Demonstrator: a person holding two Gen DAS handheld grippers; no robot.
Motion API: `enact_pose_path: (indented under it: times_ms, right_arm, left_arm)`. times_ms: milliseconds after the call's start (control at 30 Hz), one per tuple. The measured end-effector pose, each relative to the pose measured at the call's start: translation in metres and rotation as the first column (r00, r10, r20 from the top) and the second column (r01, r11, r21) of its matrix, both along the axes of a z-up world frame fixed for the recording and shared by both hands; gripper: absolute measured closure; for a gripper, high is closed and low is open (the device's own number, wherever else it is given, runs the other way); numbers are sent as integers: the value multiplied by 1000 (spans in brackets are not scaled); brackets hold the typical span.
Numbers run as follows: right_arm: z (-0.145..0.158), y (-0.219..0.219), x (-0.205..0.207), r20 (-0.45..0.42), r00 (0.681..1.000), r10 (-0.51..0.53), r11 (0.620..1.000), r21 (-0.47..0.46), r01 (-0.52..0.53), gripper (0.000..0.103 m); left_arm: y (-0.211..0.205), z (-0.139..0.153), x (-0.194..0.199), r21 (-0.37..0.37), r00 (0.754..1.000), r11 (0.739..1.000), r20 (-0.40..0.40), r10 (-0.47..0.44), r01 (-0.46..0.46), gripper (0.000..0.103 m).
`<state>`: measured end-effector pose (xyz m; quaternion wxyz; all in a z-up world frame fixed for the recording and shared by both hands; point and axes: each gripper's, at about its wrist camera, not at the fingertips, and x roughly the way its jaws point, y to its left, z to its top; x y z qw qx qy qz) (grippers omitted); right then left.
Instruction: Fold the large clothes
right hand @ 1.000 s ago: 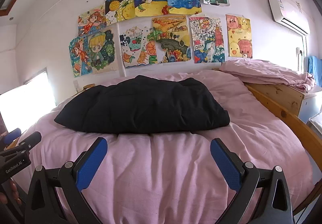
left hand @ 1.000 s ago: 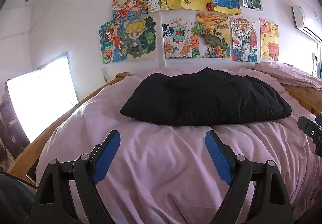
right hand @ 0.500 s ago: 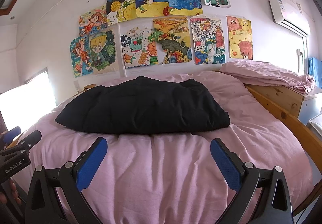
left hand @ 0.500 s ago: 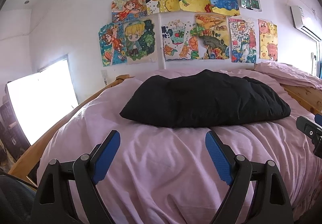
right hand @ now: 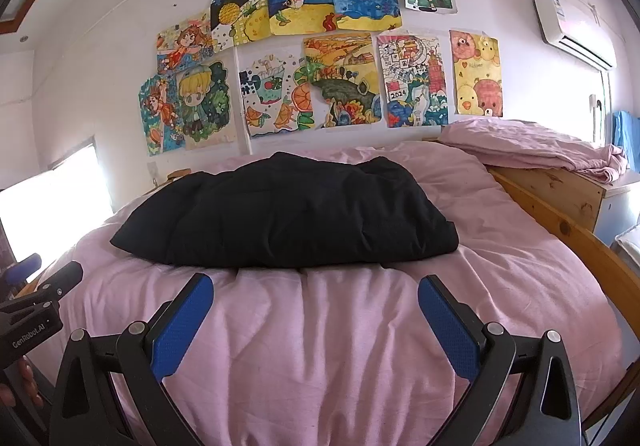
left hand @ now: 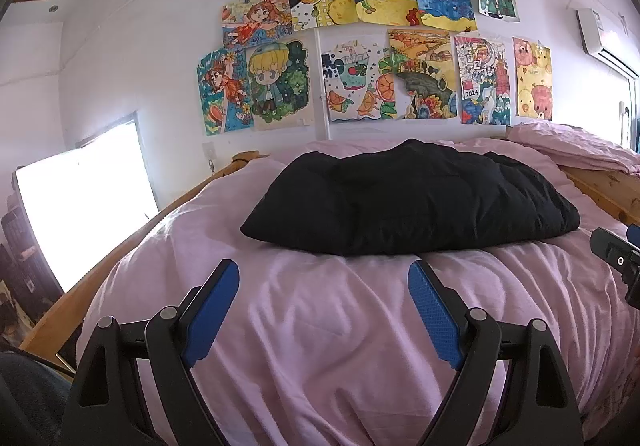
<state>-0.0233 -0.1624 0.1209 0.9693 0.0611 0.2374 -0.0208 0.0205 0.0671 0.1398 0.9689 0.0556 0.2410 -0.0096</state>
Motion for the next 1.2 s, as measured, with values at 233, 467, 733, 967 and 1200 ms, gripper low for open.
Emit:
enact_pose_path:
  times_ms: [233, 467, 733, 967, 1200]
  right_arm:
    - [1, 2, 1, 3, 1000, -4, 1000, 2, 4, 0]
    - [0, 2, 0, 3, 1000, -2, 1000, 2, 2, 0]
    - [0, 2, 0, 3, 1000, -2, 1000, 2, 2, 0]
    - [0, 2, 0, 3, 1000, -3, 1000, 4, 3, 0]
    - [0, 2, 0, 4, 1000, -4, 1000, 3, 4, 0]
  left_arm:
    - [2, 0, 0, -1, 1000, 1000, -1, 0, 0, 20]
    - [3, 0, 1, 1, 1000, 1000, -1, -3, 3, 20]
    - [9, 0, 3, 7, 1000, 1000, 0, -4, 4, 20]
    - [10, 0, 3, 9, 1000, 1000, -1, -6, 6, 20]
    - [11, 0, 3, 9, 1000, 1000, 0, -8, 8, 20]
